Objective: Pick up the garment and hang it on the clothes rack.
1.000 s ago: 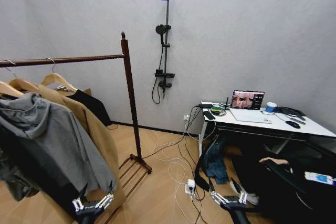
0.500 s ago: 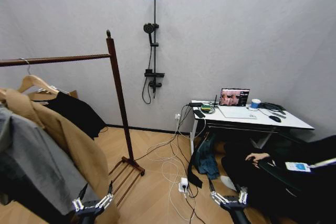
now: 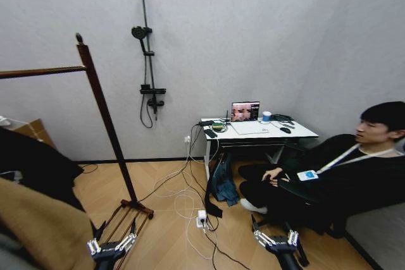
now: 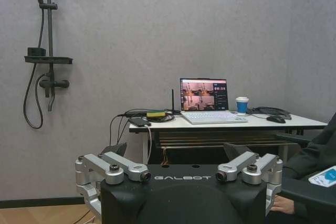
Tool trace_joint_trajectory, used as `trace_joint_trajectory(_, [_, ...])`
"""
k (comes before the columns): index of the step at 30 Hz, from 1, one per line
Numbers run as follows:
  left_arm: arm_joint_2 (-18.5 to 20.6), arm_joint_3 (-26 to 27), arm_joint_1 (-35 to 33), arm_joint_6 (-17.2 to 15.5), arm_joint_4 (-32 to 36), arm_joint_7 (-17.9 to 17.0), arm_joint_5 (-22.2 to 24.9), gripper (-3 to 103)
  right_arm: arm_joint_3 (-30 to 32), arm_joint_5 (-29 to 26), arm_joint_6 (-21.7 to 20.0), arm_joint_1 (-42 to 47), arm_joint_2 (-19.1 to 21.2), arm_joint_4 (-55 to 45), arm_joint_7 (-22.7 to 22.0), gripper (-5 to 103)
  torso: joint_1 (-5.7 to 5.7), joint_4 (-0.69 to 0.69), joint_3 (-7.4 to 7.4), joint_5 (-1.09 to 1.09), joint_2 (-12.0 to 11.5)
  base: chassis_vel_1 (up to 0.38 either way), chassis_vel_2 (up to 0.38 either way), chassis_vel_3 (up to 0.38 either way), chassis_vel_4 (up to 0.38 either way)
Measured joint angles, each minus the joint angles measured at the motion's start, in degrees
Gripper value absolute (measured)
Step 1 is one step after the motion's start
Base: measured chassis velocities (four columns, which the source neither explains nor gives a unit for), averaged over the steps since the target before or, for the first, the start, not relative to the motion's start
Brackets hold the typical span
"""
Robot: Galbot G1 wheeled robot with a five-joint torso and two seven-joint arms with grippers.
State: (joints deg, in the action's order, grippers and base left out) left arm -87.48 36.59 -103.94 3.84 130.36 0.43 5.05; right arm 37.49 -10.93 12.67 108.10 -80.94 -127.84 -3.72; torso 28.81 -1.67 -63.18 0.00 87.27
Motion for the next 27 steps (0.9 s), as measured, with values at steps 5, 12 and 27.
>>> trace_joint_trajectory(5, [0.0,0.01,0.0,0.0,0.0,-0.01,0.0,100,0.0,0.0,0.0,0.0,0.0,0.0,0.0,100,0.01,0.02,0.0,-0.01,0.0,-0.015,-0.026,0.018,0.025])
trace_joint_trajectory(12, [0.0,0.0,0.0,0.0,0.0,-0.03,0.0,100,0.0,0.0,0.0,0.0,0.0,0.0,0.0,100,0.0,0.02,0.0,0.01,0.0,-0.104,-0.145,0.1,0.13])
trace_joint_trajectory(27, [0.01,0.01,0.0,0.0,0.0,0.0,0.0,100,-0.01,0.0,0.0,0.0,0.0,0.0,0.0,100,0.02,0.01,0.0,-0.02,-0.01,-0.022,-0.03,0.02,0.028])
